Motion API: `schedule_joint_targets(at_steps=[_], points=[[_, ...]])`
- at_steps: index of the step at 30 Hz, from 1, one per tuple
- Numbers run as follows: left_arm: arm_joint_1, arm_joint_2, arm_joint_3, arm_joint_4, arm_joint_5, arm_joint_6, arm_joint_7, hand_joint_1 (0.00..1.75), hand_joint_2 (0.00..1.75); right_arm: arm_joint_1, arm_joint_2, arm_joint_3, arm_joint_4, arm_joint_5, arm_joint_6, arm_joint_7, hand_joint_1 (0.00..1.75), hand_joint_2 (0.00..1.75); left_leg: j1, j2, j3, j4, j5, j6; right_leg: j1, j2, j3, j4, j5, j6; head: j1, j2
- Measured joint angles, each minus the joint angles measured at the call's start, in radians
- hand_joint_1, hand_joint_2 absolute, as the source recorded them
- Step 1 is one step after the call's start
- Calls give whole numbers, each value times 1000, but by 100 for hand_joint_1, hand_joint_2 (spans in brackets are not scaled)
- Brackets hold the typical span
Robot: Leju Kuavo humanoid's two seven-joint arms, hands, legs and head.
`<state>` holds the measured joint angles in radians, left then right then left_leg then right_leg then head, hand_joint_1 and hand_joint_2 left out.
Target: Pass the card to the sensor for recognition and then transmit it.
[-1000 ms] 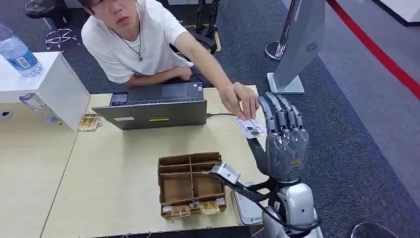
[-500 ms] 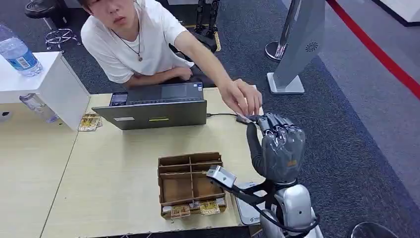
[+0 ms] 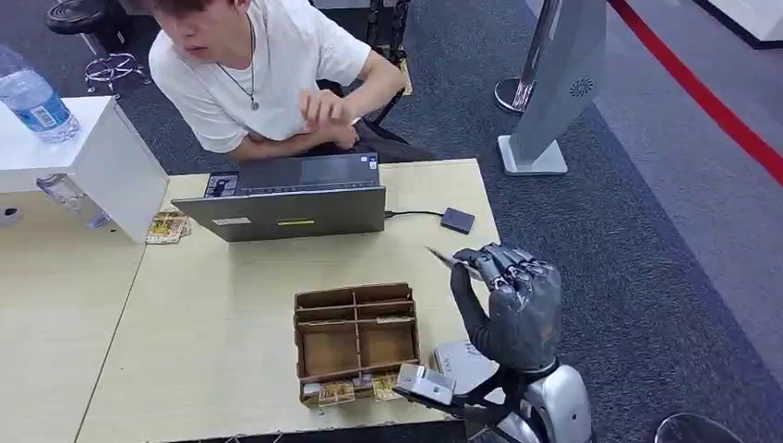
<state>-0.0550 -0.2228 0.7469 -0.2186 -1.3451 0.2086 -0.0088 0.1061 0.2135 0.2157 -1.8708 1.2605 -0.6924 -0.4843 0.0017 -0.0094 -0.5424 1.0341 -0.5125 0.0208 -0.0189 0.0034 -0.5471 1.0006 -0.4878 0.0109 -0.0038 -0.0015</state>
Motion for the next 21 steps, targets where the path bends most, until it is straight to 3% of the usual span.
schedule_joint_targets(at_steps=[7,21], points=[[0,1,2,0,2,6,6,0,0,63,36,-68,47,-104,0,-25,175,175,0,0,0,0,0,0,0,0,0,0,0,0,0,0],[0,10,19,0,10,25,9,0,0,105,31,-100,177,-358,0,37,175,175,0,0,0,0,0,0,0,0,0,0,0,0,0,0]])
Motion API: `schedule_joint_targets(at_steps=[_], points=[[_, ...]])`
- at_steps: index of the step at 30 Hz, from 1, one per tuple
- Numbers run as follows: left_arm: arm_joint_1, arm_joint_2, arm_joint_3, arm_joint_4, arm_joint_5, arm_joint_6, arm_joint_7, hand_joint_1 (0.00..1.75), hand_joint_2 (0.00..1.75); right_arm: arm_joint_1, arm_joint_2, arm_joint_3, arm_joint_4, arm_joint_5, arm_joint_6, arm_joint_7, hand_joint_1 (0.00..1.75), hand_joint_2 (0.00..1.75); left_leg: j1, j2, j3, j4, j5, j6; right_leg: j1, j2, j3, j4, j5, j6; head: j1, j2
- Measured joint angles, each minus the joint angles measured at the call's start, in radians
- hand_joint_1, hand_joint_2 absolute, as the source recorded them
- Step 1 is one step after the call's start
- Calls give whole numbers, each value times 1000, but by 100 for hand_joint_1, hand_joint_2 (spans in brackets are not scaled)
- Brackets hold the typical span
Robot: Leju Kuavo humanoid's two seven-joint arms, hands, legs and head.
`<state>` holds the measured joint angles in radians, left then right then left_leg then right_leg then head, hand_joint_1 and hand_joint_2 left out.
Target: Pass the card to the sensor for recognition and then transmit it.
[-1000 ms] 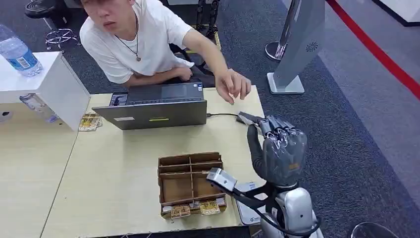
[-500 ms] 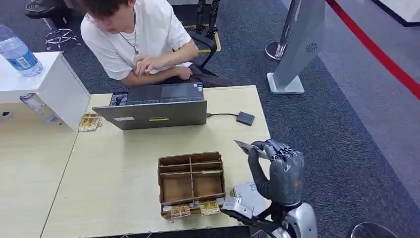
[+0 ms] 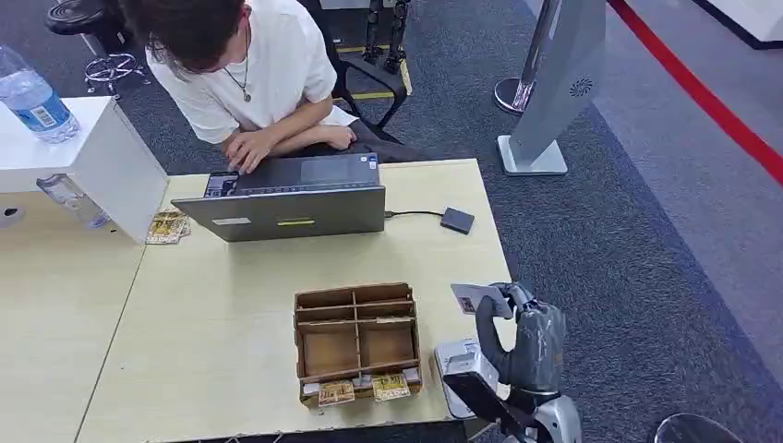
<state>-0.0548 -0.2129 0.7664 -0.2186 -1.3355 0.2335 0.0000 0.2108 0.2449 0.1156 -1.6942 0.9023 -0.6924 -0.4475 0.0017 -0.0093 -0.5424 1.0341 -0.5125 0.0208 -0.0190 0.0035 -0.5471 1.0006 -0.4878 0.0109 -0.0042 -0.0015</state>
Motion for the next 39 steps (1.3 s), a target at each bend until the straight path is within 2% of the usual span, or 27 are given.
schedule_joint_targets(at_steps=[9,22,31,39], points=[[0,10,16,0,4,7,-2,0,0,0,-43,19,84,-203,0,43,175,175,0,0,0,0,0,0,0,0,0,0,0,0,0,0],[0,11,24,0,4,8,-2,0,0,0,-71,31,119,-227,1,45,175,175,0,0,0,0,0,0,0,0,0,0,0,0,0,0],[0,11,34,0,6,16,-9,0,0,0,-76,26,173,-387,49,21,175,175,0,0,0,0,0,0,0,0,0,0,0,0,0,0],[0,11,51,0,10,19,-11,0,0,7,-76,-16,250,-446,95,4,175,175,0,0,0,0,0,0,0,0,0,0,0,0,0,0]])
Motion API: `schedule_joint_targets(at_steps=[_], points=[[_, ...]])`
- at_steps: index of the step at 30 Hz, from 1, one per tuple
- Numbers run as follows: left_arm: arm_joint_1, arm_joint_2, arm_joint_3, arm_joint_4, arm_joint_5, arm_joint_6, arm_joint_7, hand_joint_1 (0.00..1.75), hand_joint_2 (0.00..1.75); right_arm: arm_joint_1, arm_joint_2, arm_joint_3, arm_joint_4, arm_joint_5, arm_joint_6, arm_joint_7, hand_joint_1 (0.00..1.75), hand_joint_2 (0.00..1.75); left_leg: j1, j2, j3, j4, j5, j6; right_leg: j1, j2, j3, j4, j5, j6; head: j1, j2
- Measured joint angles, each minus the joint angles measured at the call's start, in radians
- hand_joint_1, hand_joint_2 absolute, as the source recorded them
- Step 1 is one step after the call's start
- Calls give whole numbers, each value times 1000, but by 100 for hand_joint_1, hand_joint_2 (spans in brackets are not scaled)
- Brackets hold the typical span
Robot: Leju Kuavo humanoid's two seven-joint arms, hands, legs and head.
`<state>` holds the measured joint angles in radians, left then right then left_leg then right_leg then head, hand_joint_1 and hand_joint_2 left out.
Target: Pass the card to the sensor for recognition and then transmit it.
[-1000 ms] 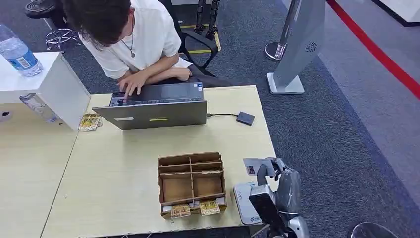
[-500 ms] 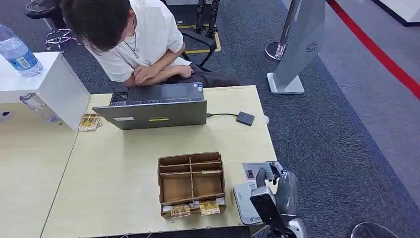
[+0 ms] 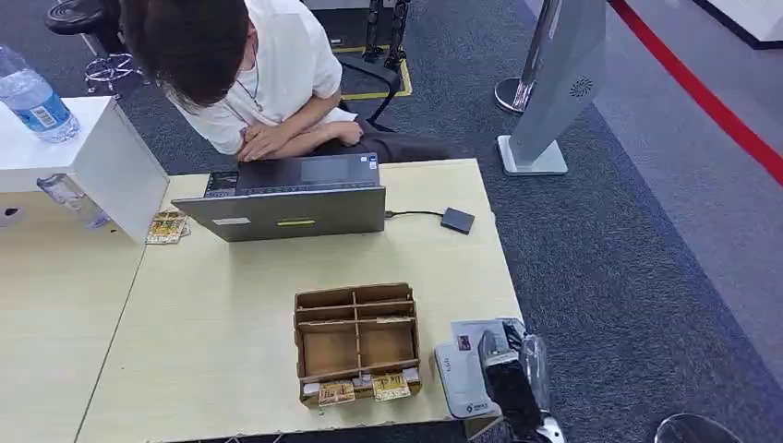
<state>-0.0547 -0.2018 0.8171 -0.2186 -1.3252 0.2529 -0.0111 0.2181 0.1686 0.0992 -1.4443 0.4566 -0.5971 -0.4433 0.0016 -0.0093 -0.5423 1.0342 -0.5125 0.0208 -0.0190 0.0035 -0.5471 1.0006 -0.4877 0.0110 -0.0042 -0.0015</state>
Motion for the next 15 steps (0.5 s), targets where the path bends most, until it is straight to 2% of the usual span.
schedule_joint_targets(at_steps=[5,6,15], points=[[0,0,10,0,9,0,-9,0,0,6,0,-23,47,-1,12,0,175,175,0,0,0,0,0,0,0,0,0,0,0,0,0,0],[0,-1,13,0,13,-3,-20,0,175,7,0,-27,58,-1,14,0,175,175,0,0,0,0,0,0,0,0,0,0,0,0,0,0],[0,-1,33,0,30,-42,-43,0,175,1,0,-47,136,13,47,0,175,175,0,0,0,0,0,0,0,0,0,0,0,0,0,0]])
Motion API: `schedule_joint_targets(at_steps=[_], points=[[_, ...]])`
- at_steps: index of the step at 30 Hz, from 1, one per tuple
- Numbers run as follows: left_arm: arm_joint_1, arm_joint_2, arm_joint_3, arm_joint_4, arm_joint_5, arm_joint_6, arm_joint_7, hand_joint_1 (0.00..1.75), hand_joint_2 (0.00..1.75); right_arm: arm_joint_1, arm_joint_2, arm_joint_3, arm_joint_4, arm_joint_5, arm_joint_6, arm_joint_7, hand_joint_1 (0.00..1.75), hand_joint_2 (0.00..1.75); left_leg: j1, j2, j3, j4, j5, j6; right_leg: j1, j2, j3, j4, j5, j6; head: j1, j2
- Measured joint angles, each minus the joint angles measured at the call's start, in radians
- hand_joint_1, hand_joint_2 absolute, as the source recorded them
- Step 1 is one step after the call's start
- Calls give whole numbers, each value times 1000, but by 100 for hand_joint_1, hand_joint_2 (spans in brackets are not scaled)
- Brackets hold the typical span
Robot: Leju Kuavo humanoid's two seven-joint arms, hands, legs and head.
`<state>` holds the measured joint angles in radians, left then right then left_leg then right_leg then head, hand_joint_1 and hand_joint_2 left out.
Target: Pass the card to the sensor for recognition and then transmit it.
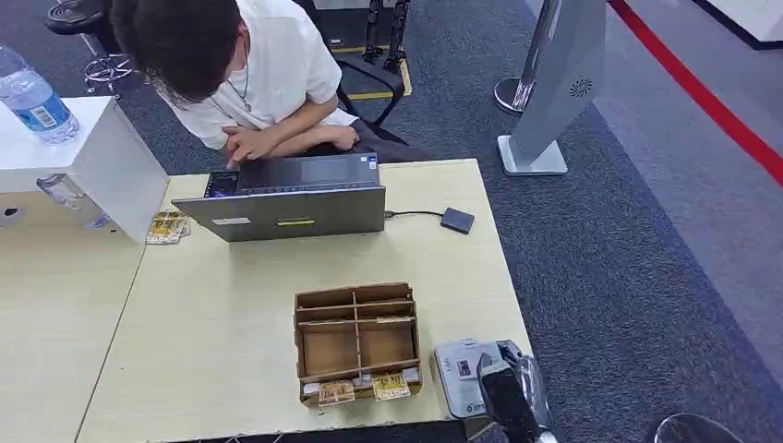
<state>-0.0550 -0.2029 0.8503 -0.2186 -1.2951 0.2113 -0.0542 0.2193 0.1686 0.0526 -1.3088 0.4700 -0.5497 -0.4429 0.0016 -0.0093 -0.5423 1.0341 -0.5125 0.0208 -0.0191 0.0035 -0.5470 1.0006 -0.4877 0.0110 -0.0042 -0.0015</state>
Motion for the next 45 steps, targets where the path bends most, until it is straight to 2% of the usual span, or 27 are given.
schedule_joint_targets(at_steps=[9,18,22,34,45], points=[[0,1,8,0,2,-16,-6,0,175,-16,0,-2,48,30,37,14,175,175,0,0,0,0,0,0,0,0,0,0,0,0,0,0],[0,1,14,0,2,-16,-6,0,175,-17,0,-2,58,38,38,21,175,175,0,0,0,0,0,0,0,0,0,0,0,0,0,0],[0,1,18,0,2,-16,-6,0,175,-19,0,-1,60,70,12,28,175,175,0,0,0,0,0,0,0,0,0,0,0,0,0,0],[0,1,22,0,-4,-26,-6,0,175,-14,0,25,22,222,-133,66,175,175,0,0,0,0,0,0,0,0,0,0,0,0,0,0],[0,1,22,0,-25,-32,-2,0,175,-2,3,27,-125,325,-143,31,175,175,0,0,0,0,0,0,0,0,0,0,0,0,0,0]])
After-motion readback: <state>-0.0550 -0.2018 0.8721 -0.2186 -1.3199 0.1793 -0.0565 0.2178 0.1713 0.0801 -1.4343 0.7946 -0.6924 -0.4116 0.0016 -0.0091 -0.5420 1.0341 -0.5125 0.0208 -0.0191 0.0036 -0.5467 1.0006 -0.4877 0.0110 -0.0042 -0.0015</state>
